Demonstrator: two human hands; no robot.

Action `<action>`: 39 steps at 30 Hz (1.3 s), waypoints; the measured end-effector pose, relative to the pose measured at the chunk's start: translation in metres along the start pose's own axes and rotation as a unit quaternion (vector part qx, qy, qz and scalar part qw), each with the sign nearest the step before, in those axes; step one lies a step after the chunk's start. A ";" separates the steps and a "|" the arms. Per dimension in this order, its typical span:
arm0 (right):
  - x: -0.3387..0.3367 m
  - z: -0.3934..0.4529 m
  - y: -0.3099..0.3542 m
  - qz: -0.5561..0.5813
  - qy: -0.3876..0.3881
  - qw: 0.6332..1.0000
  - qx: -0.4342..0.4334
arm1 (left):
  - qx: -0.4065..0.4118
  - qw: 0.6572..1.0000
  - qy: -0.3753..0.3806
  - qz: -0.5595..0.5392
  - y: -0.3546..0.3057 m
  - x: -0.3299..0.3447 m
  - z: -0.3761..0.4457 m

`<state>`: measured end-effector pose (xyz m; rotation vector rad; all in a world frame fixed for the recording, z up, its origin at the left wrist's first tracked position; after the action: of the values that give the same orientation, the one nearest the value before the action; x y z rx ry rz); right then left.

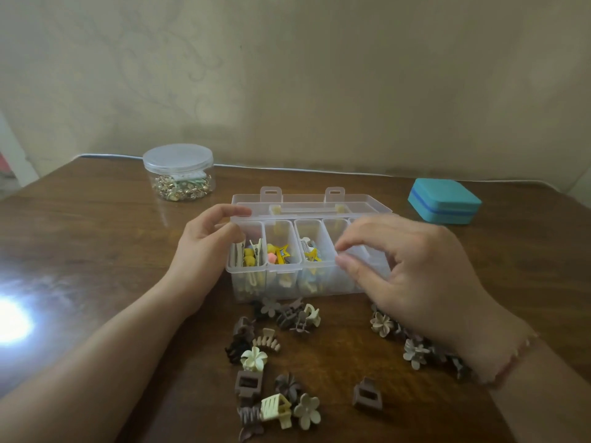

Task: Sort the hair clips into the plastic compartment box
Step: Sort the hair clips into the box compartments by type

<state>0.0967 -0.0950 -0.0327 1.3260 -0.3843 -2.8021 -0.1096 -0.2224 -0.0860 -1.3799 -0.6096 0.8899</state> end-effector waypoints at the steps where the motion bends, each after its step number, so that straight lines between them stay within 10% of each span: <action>1: 0.002 -0.001 0.005 0.009 0.026 0.999 -0.017 | -0.001 1.000 -0.003 0.000 -0.001 0.000 -0.001; 10: 0.023 -0.007 0.021 -0.087 0.251 0.962 -0.065 | 0.005 1.000 -0.009 0.004 0.000 0.000 -0.001; 18: 0.010 -0.006 0.015 -0.067 0.196 0.977 -0.045 | 0.008 1.000 0.000 0.011 0.002 0.000 0.000; 24: -0.011 0.002 -0.007 0.020 -0.016 0.995 0.095 | 0.003 1.000 -0.001 0.009 0.001 0.000 0.001; 31: -0.003 -0.002 -0.004 -0.084 0.000 0.994 0.066 | 0.007 1.000 -0.007 0.005 -0.002 0.001 -0.002; 39: 0.013 -0.011 0.030 -0.026 0.304 0.944 -0.126 | 0.008 1.000 -0.005 0.006 0.000 0.001 0.000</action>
<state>0.0947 -0.1282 -0.0424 2.0264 0.0319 -2.1985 -0.1087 -0.2218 -0.0863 -1.3660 -0.6016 0.9098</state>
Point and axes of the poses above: each hand's wrist, its own z-axis towards the middle knuckle, its own x-axis out of the palm, y = z × x, the point moved 1 cm from there along z, towards the middle knuckle, and after that the axes turned 5 degrees about -y, right-handed, at the moved point
